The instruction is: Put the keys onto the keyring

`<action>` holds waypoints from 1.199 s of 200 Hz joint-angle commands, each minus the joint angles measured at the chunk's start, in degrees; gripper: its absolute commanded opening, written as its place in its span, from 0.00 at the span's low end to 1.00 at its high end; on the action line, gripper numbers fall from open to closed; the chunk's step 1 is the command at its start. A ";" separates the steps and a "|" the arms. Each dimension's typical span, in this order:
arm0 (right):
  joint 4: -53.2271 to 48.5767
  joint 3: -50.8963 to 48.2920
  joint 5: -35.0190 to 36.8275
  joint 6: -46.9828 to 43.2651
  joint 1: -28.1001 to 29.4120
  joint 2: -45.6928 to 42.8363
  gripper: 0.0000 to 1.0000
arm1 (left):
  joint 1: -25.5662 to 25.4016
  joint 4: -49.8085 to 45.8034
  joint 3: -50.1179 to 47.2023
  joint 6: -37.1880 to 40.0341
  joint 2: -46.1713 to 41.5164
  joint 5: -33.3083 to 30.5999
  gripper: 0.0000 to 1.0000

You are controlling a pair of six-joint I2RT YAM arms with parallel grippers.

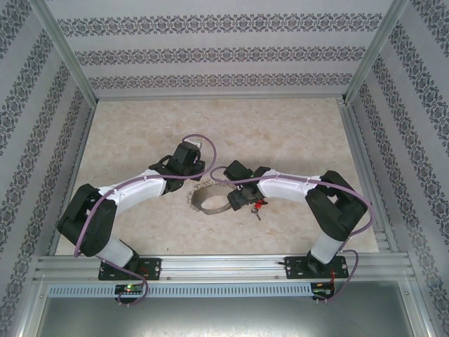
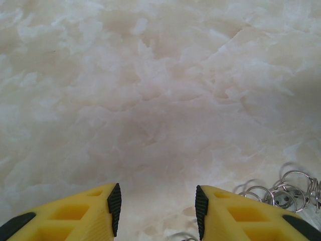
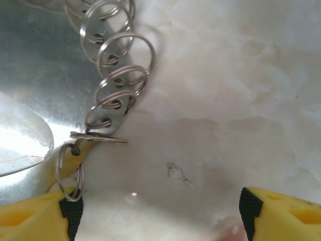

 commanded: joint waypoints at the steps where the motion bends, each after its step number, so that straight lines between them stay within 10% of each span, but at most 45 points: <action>1: -0.02 0.74 2.70 -0.88 -1.22 0.21 0.83 | 0.59 0.97 1.18 -0.80 0.42 -0.71 0.46; 106: 1.90 -2.20 -0.22 -1.10 -5.83 -3.69 0.83 | 0.60 1.29 1.17 -0.31 -0.15 0.76 0.47; 183: 1.50 -7.09 -7.76 2.24 -13.18 -16.81 0.83 | -1.98 2.33 -1.32 3.34 -1.00 29.18 0.50; 240: 6.90 -11.66 -16.64 7.11 -19.28 -20.17 0.83 | -10.17 3.42 -2.12 7.57 3.85 29.10 0.47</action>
